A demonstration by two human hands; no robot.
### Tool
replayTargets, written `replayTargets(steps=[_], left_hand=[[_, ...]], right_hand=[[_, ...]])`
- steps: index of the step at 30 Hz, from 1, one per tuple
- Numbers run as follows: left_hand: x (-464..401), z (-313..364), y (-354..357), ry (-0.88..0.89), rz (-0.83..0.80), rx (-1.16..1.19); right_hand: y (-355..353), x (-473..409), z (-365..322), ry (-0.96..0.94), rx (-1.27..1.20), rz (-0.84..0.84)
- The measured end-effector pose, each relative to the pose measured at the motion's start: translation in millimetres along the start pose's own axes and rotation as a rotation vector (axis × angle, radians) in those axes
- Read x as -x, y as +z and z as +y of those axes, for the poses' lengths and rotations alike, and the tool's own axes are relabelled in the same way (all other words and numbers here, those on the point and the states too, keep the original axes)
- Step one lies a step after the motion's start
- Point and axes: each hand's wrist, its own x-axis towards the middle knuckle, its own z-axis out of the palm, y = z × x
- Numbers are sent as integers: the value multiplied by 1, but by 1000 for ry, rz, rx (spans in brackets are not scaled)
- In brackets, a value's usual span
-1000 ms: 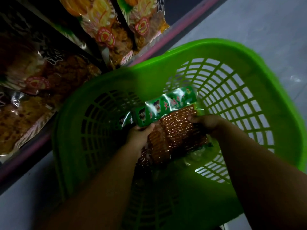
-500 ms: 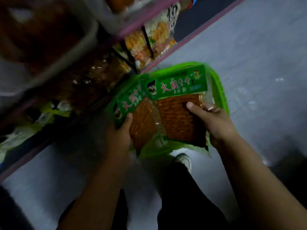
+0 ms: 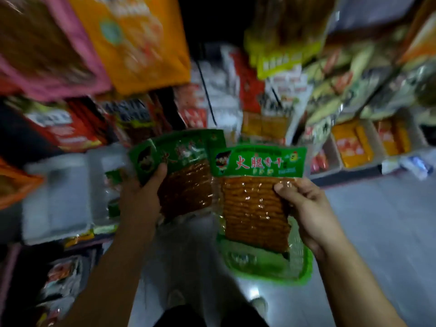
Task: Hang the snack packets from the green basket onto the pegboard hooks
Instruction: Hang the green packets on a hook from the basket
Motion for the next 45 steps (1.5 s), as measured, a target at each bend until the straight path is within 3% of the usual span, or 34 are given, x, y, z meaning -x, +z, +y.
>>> replayTargets(steps=[5,9,16,25,31,39,45], left_hand=[[-4,119,-52,374,-31,79],[-8,192,-81,575,-201,145],[-26,275,-114,594,-427,266],[-34,338,-94,631,-667,266],[-37,409,-62,1031,-496,79],[-33,463,-19,1307,-200,29],[-19,491,-12,1532,-91,52]], right_hand=[[89,8,-86,-275,48,-80],[154,24,-139,-554,173,-60],[234,47,-198,-974,263,-79],[243,39,-276,-1144,257,-51],[237,10,-326,-1286,325,85],[238,-10,-371,-1396,294,178],[243,-12,-395,-1431,159,187]])
